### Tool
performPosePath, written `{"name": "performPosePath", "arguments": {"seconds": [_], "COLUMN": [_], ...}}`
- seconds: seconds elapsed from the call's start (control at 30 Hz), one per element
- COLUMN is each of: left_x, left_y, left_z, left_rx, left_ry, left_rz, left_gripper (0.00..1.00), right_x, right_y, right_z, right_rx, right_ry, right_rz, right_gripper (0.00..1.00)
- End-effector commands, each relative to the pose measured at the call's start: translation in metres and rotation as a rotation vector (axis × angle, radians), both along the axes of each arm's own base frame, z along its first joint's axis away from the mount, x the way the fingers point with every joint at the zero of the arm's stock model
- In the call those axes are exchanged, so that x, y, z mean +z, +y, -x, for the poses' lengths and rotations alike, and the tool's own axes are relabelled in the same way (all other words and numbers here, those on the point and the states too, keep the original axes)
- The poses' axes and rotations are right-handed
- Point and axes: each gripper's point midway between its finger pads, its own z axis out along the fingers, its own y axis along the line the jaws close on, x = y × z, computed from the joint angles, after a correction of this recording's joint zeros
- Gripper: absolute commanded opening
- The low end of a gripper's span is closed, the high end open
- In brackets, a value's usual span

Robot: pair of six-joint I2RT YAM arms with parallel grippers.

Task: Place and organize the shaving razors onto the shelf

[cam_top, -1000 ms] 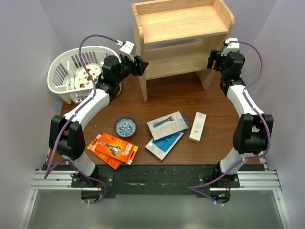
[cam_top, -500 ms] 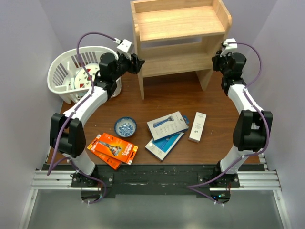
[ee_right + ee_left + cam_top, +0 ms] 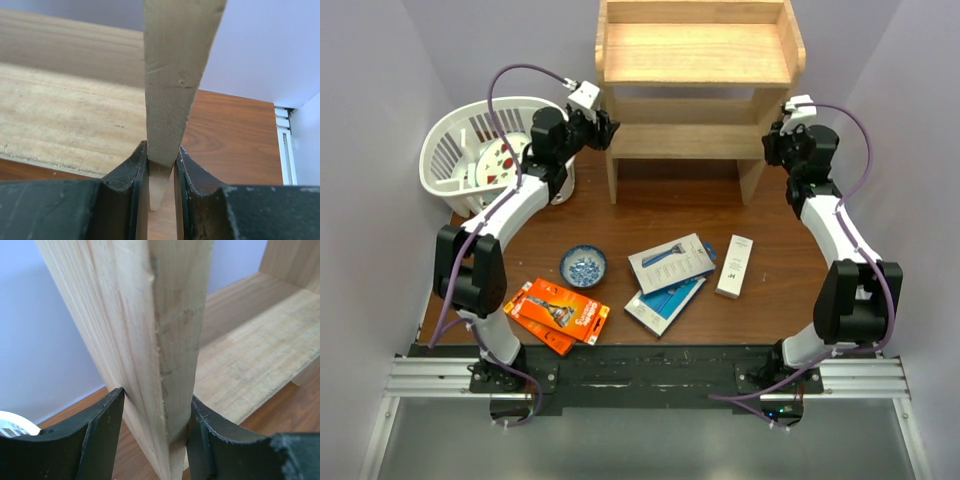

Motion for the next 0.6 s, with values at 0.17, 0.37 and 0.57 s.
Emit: {"name": "performPosePath", "arguments": {"seconds": [0.17,0.37,0.57], "left_x": [0.018,0.018,-0.034], "left_y": [0.031,0.08,0.099], "left_z": [-0.01,0.051,0.134], "left_rx": [0.102,0.178,0.172], "left_ry": [-0.059,0.063,0.236], "left_rz": [-0.013,0.015,0.012], "left_gripper": [0.67,0.78,0.84], "right_x": [0.047,0.053,-0.008], "right_y": [0.005,0.004,0.059], "right_z": [0.038,0.103,0.19], "right_rx": [0.04,0.005,0.33], "right_ry": [-0.058,0.03,0.214], "right_rz": [0.051,0.022,-0.018], "right_gripper": [0.47,0.68,0.73]}}
